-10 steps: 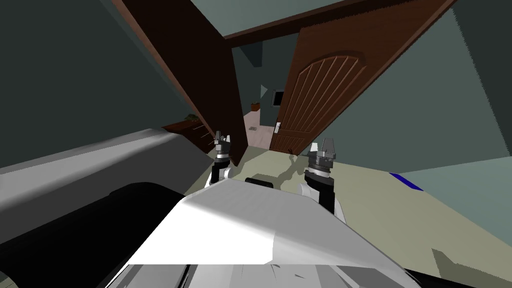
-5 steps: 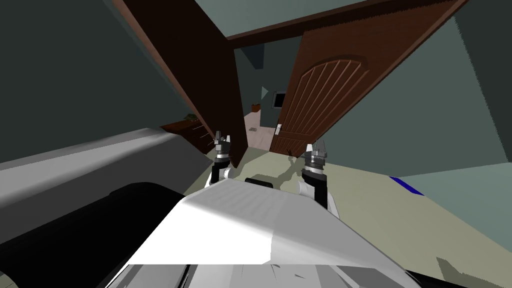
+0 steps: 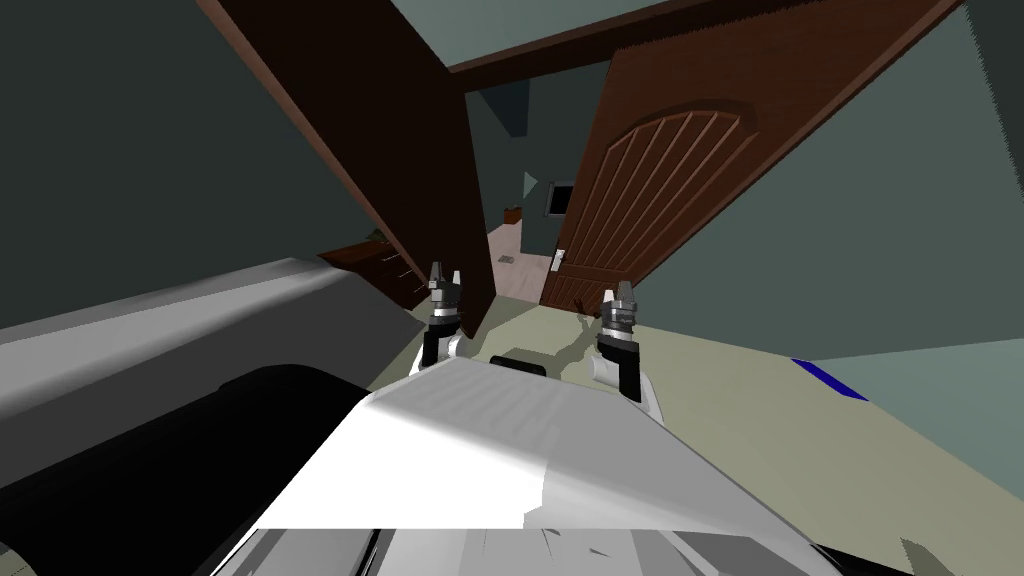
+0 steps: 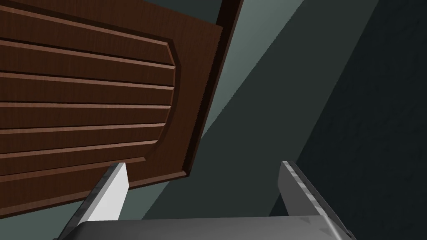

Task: Pull the door open

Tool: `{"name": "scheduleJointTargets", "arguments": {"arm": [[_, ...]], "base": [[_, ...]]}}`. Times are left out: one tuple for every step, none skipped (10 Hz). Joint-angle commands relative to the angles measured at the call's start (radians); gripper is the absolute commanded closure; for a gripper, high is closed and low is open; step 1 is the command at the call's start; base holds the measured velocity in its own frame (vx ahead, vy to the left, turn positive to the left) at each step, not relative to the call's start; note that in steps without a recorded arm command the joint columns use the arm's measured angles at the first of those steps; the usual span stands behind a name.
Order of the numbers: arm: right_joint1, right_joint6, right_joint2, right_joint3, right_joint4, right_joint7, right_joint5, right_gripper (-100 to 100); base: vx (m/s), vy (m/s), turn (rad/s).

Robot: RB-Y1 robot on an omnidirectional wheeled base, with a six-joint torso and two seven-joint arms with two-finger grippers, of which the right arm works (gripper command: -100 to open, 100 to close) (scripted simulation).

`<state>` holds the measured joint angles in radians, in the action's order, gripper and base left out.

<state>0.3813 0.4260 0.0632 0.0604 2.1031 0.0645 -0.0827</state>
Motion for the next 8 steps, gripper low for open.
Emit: {"name": "scheduleJointTargets", "arguments": {"arm": [[-0.024, 0.002, 0.009, 0.007, -0.048, -0.008, 0.005, -100], [-0.042, 0.004, 0.014, 0.011, -0.075, -0.012, 0.008, -100], [-0.061, 0.006, 0.018, 0.015, -0.111, -0.016, 0.010, -100], [-0.080, 0.007, 0.022, 0.018, -0.148, -0.020, 0.012, -100], [-0.100, 0.009, 0.027, 0.023, -0.177, -0.024, 0.015, -100], [-0.100, 0.009, 0.027, 0.023, -0.185, -0.024, 0.015, -100], [-0.121, 0.011, 0.031, 0.027, -0.222, -0.028, 0.017, -100], [-0.141, 0.013, 0.036, 0.031, -0.253, -0.033, 0.020, -100]], "base": [[0.098, 0.009, 0.023], [0.102, 0.007, 0.018], [0.101, 0.003, 0.016], [0.098, -0.001, 0.015], [0.097, -0.003, 0.018], [0.066, 0.002, 0.010], [0.057, 0.005, 0.013], [0.086, 0.006, 0.019]]}}
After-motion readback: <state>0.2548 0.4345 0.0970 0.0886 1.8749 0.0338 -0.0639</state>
